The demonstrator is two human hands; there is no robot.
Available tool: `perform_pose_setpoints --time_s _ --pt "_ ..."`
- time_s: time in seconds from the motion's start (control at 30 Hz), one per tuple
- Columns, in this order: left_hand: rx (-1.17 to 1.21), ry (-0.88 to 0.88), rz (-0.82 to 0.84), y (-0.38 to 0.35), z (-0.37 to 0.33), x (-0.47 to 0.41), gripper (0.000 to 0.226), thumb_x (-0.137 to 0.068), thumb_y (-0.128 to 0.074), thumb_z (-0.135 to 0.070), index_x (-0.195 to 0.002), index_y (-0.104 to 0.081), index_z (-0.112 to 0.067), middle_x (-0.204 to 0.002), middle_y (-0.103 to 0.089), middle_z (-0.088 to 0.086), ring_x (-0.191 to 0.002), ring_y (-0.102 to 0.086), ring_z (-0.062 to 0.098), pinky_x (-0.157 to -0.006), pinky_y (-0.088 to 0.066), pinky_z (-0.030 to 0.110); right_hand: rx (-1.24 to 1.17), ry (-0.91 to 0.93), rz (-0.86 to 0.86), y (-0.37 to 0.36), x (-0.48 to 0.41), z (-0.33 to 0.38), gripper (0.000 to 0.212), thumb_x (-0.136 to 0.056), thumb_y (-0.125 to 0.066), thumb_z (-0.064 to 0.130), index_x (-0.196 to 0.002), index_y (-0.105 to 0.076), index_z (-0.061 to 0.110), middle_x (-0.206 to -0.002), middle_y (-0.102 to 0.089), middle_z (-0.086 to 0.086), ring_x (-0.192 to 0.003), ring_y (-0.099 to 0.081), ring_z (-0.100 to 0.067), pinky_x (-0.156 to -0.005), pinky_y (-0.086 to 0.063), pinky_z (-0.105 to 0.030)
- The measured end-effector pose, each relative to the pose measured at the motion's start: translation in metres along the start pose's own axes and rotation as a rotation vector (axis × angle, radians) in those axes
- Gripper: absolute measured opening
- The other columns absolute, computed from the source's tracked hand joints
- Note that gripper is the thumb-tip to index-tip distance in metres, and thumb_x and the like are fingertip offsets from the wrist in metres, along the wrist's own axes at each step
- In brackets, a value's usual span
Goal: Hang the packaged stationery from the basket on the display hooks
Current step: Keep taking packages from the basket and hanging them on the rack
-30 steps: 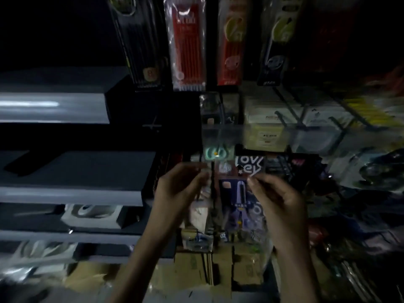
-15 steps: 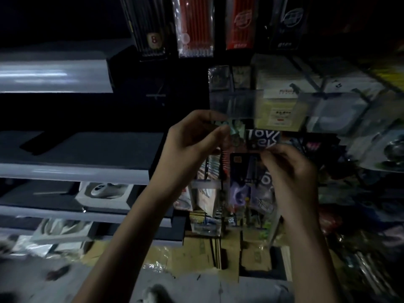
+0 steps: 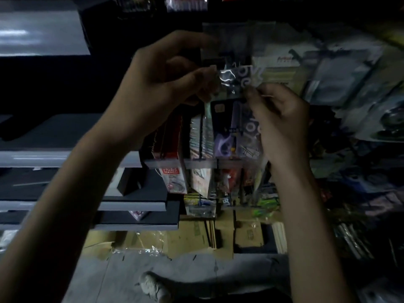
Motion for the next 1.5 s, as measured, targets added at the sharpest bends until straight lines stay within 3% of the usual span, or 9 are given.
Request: perform_pose_setpoints --time_s 0.23,0.4,0.53,0.8,1.0,1.1,1.23,1.4,1.5 --pt "0.008 0.025 0.051 0.002 0.001 0.0 0.047 -0.095 -0.067 -0.025 -0.141 -0.057 -0.02 -0.098 -0.08 0.005 -0.089 -0.079 0.021 -0.086 -0.065 0.044 -0.008 0.029 -0.024 -0.013 -0.014 0.001 0.012 -0.1 -0.068 0.02 -0.095 -0.072 0.011 -0.083 -0.072 0.006 -0.079 -0.067 0.002 -0.07 -0.047 -0.014" --pt "-0.001 0.005 0.069 0.003 0.005 0.0 0.048 -0.098 -0.067 -0.022 -0.145 -0.054 -0.02 -0.098 -0.079 0.009 -0.089 -0.078 0.023 -0.086 -0.064 0.049 -0.012 0.031 -0.043 -0.022 -0.019 -0.005 0.019 -0.1 -0.069 0.024 -0.092 -0.072 0.007 -0.087 -0.074 -0.01 -0.083 -0.07 -0.018 -0.072 -0.052 -0.028" --pt "-0.002 -0.024 0.062 0.001 0.009 0.0 0.044 -0.102 -0.066 -0.018 -0.144 -0.055 -0.019 -0.097 -0.079 0.01 -0.089 -0.078 0.021 -0.085 -0.065 0.047 -0.028 0.045 -0.082 -0.023 -0.019 -0.005 0.026 -0.1 -0.068 0.025 -0.092 -0.071 0.001 -0.087 -0.072 -0.017 -0.076 -0.064 -0.012 -0.069 -0.049 -0.026" --pt "0.054 -0.073 0.053 0.002 0.013 -0.002 0.04 -0.103 -0.064 -0.016 -0.143 -0.056 -0.017 -0.098 -0.077 0.015 -0.091 -0.078 0.023 -0.086 -0.064 0.043 -0.022 0.014 -0.087 -0.028 -0.025 -0.006 0.011 -0.099 -0.07 0.022 -0.096 -0.073 0.012 -0.086 -0.075 0.004 -0.08 -0.07 -0.002 -0.07 -0.051 -0.018" --pt "0.165 -0.06 0.038 -0.002 0.021 0.012 0.037 -0.102 -0.063 -0.015 -0.139 -0.059 -0.011 -0.107 -0.078 0.009 -0.095 -0.077 0.027 -0.089 -0.061 0.056 -0.018 -0.005 -0.073 -0.028 -0.029 -0.009 0.012 -0.099 -0.07 0.021 -0.093 -0.073 0.012 -0.085 -0.074 0.005 -0.08 -0.07 -0.001 -0.069 -0.05 -0.017" --pt "0.196 -0.035 0.039 -0.009 0.029 0.022 0.037 -0.099 -0.063 -0.015 -0.136 -0.061 -0.013 -0.112 -0.078 0.005 -0.1 -0.076 0.02 -0.091 -0.062 0.047 -0.046 -0.027 -0.065 -0.027 -0.026 -0.011 0.009 -0.099 -0.07 0.021 -0.098 -0.075 0.014 -0.086 -0.076 0.009 -0.087 -0.072 -0.004 -0.075 -0.055 -0.021" --pt "0.22 0.021 0.046 -0.019 0.047 0.032 0.038 -0.099 -0.065 -0.02 -0.136 -0.063 -0.012 -0.117 -0.077 0.003 -0.107 -0.075 0.016 -0.092 -0.062 0.035 -0.094 -0.08 -0.07 -0.026 -0.025 -0.01 0.013 -0.096 -0.074 0.026 -0.098 -0.075 0.013 -0.08 -0.074 0.015 -0.081 -0.069 0.005 -0.07 -0.052 -0.014" --pt "0.128 0.087 -0.223 -0.025 0.083 0.033 0.022 -0.102 -0.065 -0.011 -0.124 -0.069 -0.015 -0.108 -0.077 -0.003 -0.103 -0.073 0.009 -0.087 -0.058 0.025 -0.072 -0.105 -0.028 -0.024 -0.025 -0.013 0.012 -0.096 -0.074 0.024 -0.091 -0.072 0.014 -0.082 -0.071 0.002 -0.078 -0.065 0.0 -0.07 -0.05 -0.015" --pt "0.061 0.096 -0.26 -0.04 0.097 0.029 0.031 -0.101 -0.07 -0.016 -0.131 -0.063 -0.017 -0.108 -0.072 -0.002 -0.102 -0.072 0.012 -0.083 -0.058 0.026 -0.113 -0.13 -0.042 -0.023 -0.026 -0.013 0.013 -0.094 -0.076 0.018 -0.098 -0.073 0.006 -0.087 -0.075 0.005 -0.083 -0.069 0.002 -0.07 -0.051 -0.012"
Point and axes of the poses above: each hand's wrist, its own x-axis away from the middle knuckle, its own y-axis out of the back of the hand, z = x × y, the point moved 3 cm from there along -x, towards the middle knuckle
